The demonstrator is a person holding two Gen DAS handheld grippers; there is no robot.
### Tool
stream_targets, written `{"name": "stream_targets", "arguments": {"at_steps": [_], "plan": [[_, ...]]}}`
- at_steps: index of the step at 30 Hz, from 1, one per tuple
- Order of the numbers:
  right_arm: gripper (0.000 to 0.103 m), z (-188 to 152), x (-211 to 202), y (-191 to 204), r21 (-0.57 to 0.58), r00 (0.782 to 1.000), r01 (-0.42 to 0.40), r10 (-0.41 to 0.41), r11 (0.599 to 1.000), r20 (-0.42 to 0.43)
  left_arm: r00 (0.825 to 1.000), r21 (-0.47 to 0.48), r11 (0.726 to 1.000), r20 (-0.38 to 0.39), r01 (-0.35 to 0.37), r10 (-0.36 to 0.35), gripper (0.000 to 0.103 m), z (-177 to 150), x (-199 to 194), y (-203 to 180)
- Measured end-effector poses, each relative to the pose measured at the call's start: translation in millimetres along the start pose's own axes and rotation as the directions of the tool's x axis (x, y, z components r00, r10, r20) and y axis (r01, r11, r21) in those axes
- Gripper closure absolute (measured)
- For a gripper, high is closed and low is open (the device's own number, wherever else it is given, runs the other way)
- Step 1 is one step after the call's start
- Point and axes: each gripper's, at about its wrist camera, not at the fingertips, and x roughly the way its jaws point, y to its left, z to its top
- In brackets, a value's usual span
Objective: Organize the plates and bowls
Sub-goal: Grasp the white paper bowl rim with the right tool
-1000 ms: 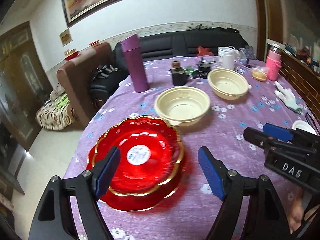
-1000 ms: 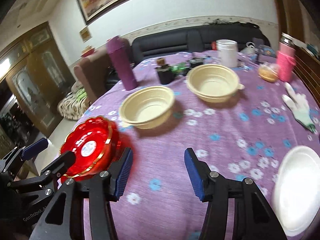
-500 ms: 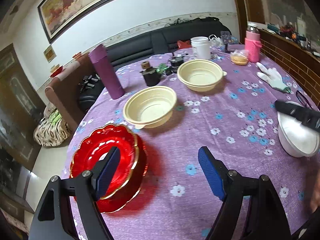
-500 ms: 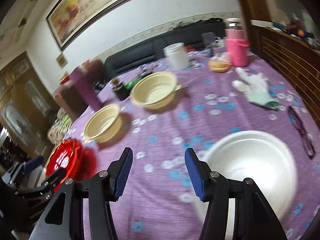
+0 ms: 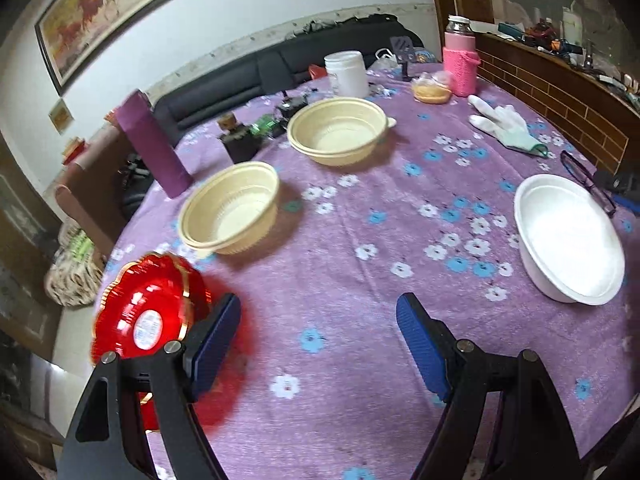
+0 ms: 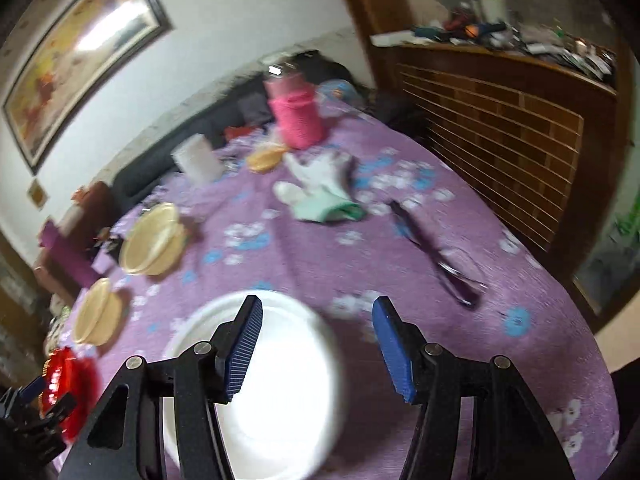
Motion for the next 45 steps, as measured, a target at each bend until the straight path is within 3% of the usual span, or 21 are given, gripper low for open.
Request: {"name": "stream_targets", "arguments": {"at_steps": [3,6,10,16,22,32,36,39,45], "plan": [[0.042,-5,14,-13,0.021,0.999,0.016,-0.015,1.000,-0.044,1.000,-0.003,1.000,-0.008,0.019,-0.019,0.024,-1,3,-3],[0.042,-14,26,-7,0.008,0.994,-0.030,0.031,1.000,-0.103,0.999,-0.008,0.999,-0.020,0.047,-0.047,0.024,-2,4,-6],[0.042,-29,36,32,-0.101,0.986,-0.096,0.080,0.990,-0.148,0.997,-0.018,0.997,-0.026,0.073,-0.073,0.024,0,7,-9],[0.042,-46,51,81,-0.228,0.967,-0.175,0.123,0.958,-0.225,0.984,-0.074,0.983,-0.054,0.166,-0.171,0.024,8,21,-12],[0.041,-44,46,74,-0.198,0.962,-0.192,0.144,0.961,-0.233,0.959,-0.111,0.963,-0.115,0.246,-0.258,0.024,13,47,-33],[0.041,-41,37,56,-0.185,0.971,-0.142,0.101,0.972,-0.219,0.941,-0.145,0.940,-0.102,0.307,-0.323,0.024,14,50,-45],[0.041,-42,33,58,-0.192,0.973,-0.139,0.099,0.971,-0.207,0.924,-0.226,0.905,-0.046,0.362,-0.381,0.024,14,43,-28],[0.041,-43,29,59,-0.194,0.975,-0.138,0.099,0.971,-0.199,0.911,-0.235,0.888,-0.026,0.395,-0.412,0.024,16,40,-27],[0.041,-43,22,52,-0.172,0.975,-0.139,0.105,0.975,-0.197,0.878,-0.195,0.873,-0.094,0.447,-0.470,0.024,18,53,-56]]}}
